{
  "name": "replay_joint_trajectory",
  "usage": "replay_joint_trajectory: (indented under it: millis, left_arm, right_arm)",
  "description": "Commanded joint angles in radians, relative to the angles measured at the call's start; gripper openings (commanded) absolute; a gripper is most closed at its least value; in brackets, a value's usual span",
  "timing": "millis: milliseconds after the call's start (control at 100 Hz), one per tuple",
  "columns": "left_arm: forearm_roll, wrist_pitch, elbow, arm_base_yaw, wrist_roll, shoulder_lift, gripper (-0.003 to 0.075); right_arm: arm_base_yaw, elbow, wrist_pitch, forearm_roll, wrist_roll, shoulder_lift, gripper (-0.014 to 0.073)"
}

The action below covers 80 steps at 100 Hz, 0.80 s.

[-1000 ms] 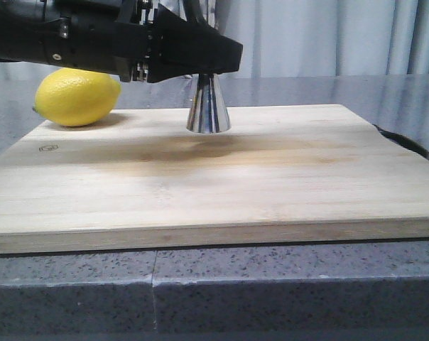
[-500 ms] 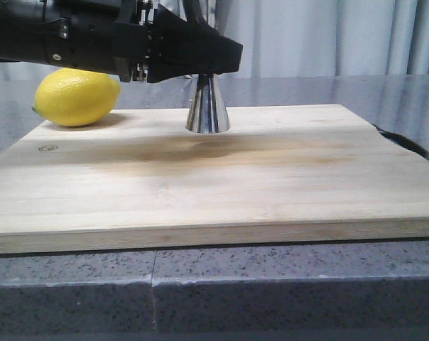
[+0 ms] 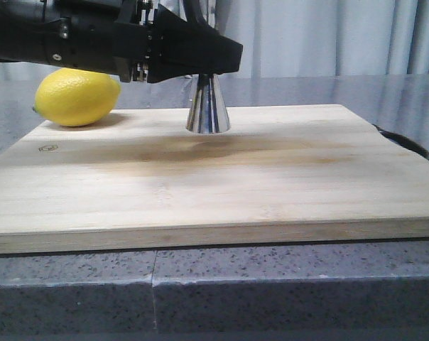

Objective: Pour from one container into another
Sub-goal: 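Tilt the beaker further, pouring the clear liquid into the jigger cup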

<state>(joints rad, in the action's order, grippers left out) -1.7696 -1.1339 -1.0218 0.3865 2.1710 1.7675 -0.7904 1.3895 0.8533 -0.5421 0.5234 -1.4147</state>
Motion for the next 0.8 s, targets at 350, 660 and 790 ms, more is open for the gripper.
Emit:
replay_joint_trajectory:
  millis: [350,660,790]
  left_arm:
    - [-0.081,-0.07,-0.03,0.009,-0.003,-0.042,0.0206]
    - [-0.081,-0.07,-0.03,0.009,-0.003,-0.042,0.0206]
    - [-0.081,-0.07,-0.03,0.009,-0.003,-0.042,0.0206]
  right_arm:
    - [-0.001,0.037,-0.042,-0.082,0.13,0.031,0.03]
    - [-0.001,0.037,-0.04,-0.087,0.187,0.031,0.03]
    - [-0.001,0.037,-0.04,-0.09,0.219,0.031,0.03]
